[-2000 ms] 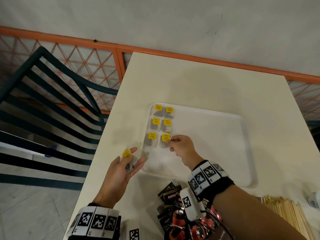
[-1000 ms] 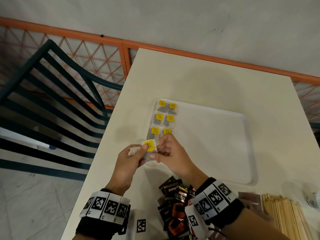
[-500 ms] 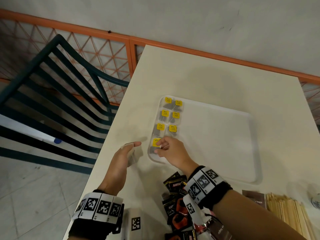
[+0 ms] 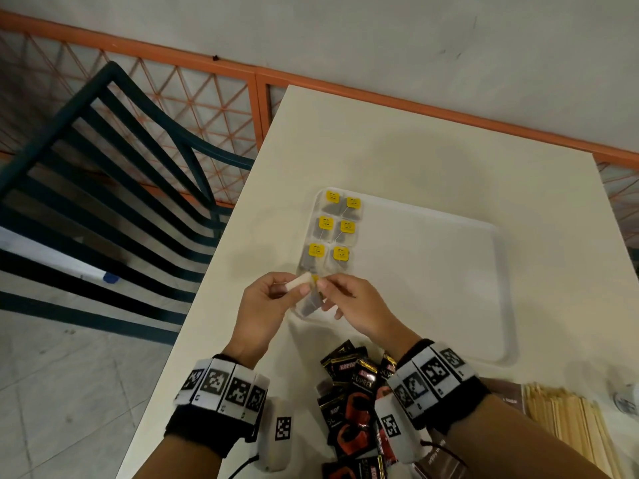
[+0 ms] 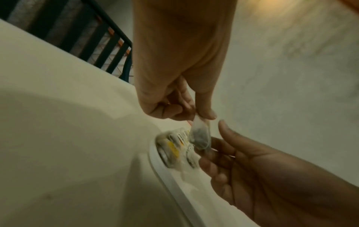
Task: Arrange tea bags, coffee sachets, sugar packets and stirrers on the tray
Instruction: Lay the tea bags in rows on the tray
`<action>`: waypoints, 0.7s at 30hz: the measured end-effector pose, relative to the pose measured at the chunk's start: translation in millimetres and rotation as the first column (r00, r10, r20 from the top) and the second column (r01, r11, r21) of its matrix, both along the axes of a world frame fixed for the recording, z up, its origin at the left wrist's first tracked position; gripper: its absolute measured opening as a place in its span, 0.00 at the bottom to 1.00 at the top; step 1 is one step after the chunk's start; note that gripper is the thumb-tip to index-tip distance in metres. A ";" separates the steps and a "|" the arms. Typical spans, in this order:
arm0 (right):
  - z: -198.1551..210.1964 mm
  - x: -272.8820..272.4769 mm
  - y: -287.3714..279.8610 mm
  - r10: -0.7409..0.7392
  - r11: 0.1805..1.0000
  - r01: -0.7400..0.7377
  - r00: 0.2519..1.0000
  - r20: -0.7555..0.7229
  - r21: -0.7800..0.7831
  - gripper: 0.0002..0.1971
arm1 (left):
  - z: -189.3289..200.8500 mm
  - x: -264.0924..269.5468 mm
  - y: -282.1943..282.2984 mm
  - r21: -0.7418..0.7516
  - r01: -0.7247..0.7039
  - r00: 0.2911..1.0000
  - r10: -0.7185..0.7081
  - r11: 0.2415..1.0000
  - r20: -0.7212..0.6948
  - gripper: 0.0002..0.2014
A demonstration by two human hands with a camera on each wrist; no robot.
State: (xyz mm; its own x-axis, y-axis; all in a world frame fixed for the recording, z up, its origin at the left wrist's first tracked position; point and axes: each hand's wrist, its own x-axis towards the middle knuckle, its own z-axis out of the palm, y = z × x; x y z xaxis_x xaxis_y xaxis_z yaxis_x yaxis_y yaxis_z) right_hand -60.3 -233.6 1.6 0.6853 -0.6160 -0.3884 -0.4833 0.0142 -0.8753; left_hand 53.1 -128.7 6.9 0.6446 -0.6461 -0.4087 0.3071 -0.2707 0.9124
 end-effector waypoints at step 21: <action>2.2 -19.4 -5.8 0.068 0.994 -0.066 0.997 0.024 -0.086 0.10 | -8.1 -16.0 -5.4 -0.017 0.052 0.989 -0.054 0.999 -0.138 0.04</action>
State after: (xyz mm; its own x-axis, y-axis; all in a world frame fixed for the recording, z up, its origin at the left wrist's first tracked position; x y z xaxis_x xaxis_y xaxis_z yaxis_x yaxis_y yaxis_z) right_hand -79.6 -239.4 3.8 0.7356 -0.5986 -0.3170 -0.4567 -0.0927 -0.8848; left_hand 37.1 -134.2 -1.3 0.5475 -0.6838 -0.4824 0.4161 -0.2777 0.8659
